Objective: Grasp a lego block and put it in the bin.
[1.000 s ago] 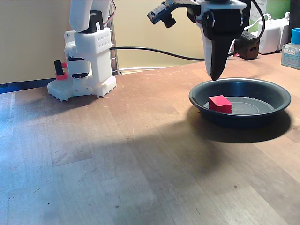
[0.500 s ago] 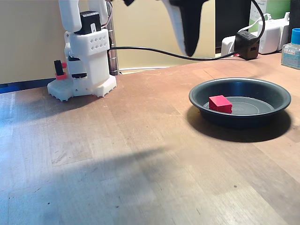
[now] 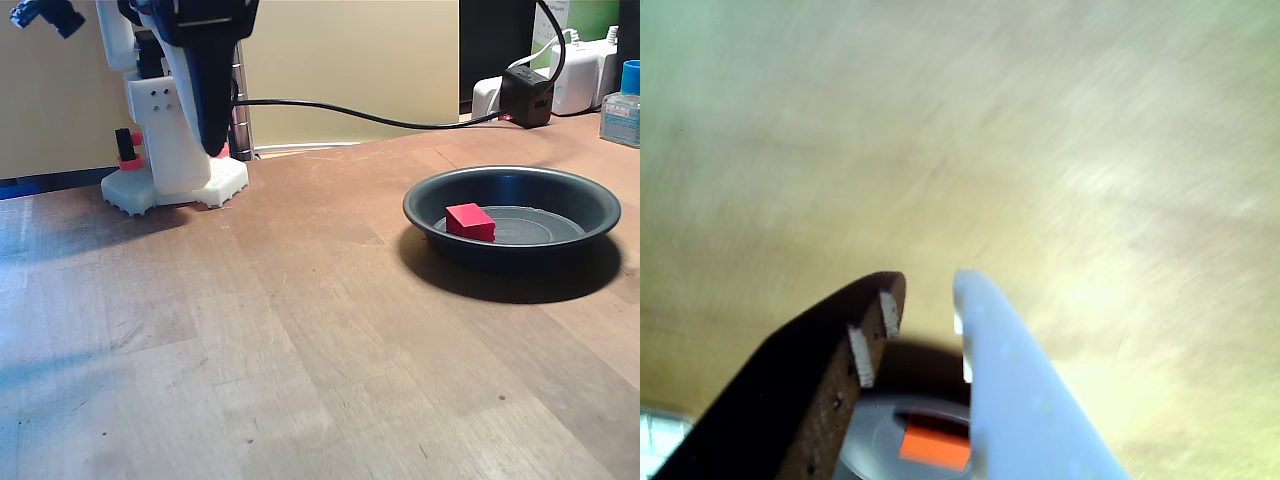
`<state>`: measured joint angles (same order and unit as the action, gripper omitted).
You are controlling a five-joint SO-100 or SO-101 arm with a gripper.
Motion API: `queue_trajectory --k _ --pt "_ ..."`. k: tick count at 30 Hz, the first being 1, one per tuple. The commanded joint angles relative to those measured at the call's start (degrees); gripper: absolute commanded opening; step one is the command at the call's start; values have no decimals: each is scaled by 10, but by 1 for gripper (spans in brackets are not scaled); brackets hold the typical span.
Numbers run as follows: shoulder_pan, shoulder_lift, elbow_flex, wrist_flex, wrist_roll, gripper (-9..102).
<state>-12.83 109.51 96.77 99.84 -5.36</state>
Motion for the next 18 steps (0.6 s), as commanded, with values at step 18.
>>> queue_trajectory --k 18 --pt "72 341 403 -199 -9 0"
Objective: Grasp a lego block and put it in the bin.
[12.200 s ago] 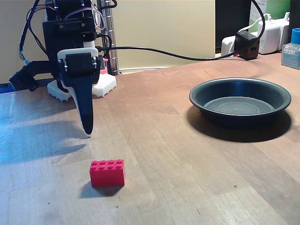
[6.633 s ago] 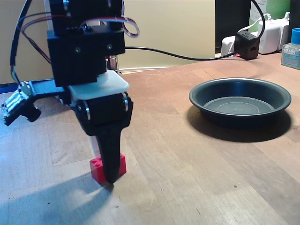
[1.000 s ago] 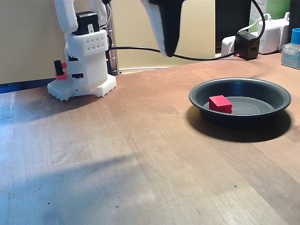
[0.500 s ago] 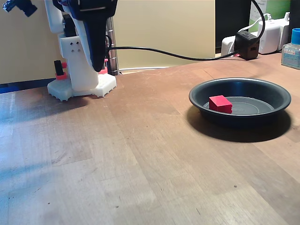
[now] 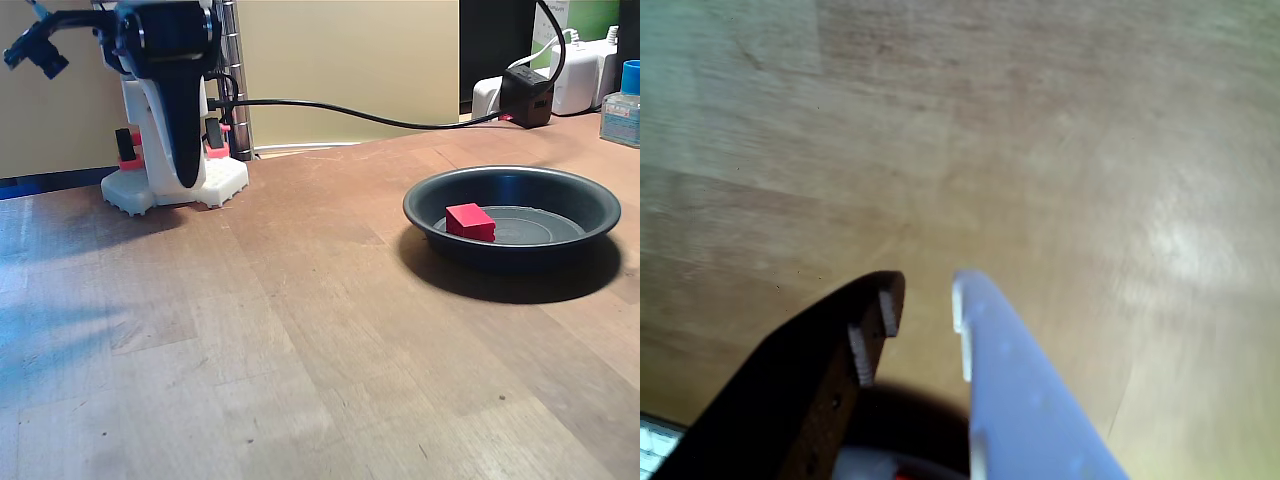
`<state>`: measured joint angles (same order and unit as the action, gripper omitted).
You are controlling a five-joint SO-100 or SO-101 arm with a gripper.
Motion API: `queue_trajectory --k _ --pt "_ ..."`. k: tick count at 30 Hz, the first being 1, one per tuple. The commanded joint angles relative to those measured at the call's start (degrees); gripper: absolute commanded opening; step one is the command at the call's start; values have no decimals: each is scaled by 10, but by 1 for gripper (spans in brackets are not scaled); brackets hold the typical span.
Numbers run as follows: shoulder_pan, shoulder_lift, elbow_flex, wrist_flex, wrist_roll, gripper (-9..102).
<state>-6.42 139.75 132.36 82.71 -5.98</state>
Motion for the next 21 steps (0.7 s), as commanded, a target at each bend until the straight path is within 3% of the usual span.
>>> queue_trajectory --k 1,21 --pt "11 53 68 -38 -3 0" --pt "31 249 343 -176 -3 0"
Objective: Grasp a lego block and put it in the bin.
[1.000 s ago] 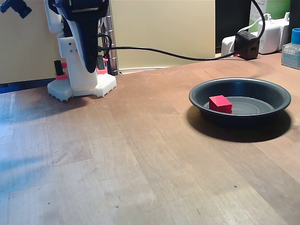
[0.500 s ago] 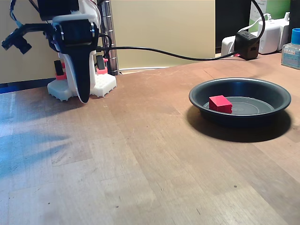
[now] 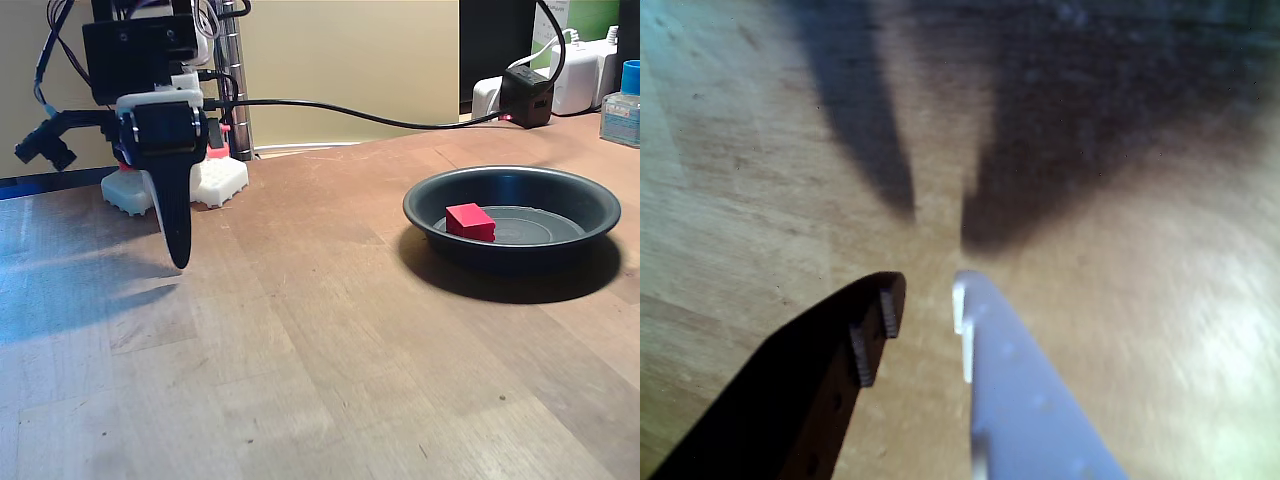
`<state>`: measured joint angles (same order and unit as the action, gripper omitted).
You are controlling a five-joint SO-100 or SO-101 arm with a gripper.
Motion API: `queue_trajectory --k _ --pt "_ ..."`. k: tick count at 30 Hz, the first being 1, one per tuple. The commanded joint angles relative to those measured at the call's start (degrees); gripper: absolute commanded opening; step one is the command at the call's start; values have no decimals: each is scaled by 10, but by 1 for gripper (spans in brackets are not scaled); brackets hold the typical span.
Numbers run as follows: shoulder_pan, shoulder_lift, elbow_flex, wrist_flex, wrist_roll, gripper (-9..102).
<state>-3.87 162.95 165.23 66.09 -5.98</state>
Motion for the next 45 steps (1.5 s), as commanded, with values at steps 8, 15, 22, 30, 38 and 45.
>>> queue_trajectory --k 8,15,22,30,38,45 --pt "6 76 86 -10 -3 0" --pt "7 116 123 -11 -3 0" --pt "7 123 153 -46 5 0" --pt "37 123 154 -47 4 0" --pt "78 123 154 -41 2 0" --pt "74 118 154 -44 -1 0"
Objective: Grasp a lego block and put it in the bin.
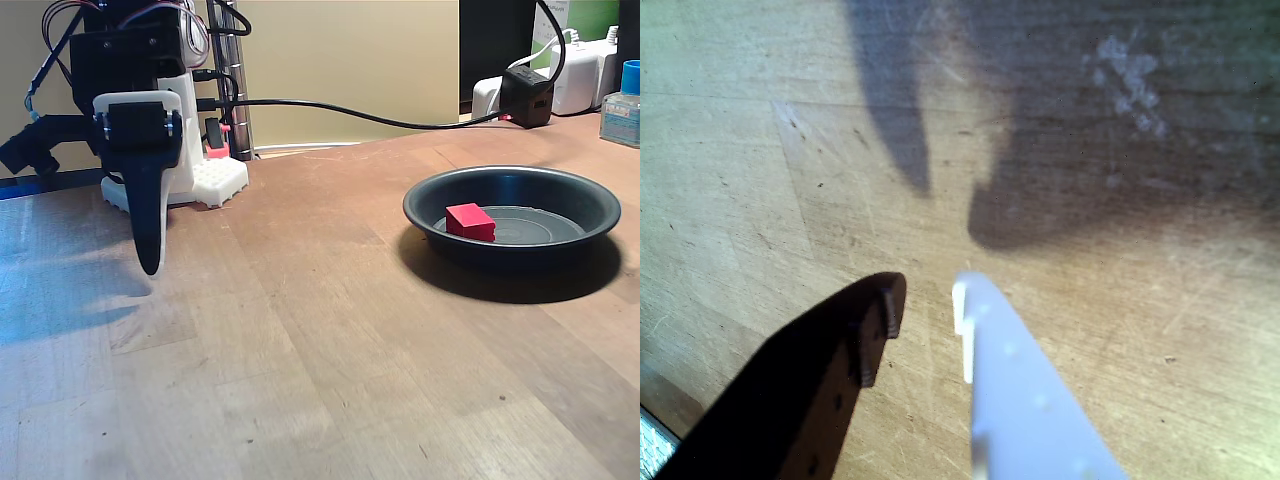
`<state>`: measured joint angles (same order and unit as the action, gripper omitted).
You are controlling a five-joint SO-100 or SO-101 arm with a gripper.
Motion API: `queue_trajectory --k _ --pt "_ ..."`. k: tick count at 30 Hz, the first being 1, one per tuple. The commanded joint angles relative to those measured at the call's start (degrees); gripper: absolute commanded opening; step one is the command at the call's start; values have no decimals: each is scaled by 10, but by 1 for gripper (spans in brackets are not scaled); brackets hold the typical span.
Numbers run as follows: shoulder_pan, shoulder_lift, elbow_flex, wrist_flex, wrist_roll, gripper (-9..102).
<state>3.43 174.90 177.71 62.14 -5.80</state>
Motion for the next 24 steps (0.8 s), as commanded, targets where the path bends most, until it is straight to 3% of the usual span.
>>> queue_trajectory --k 1,24 --pt "-1 -3 29 -4 -3 0" --pt "-3 3 30 -2 -4 0"
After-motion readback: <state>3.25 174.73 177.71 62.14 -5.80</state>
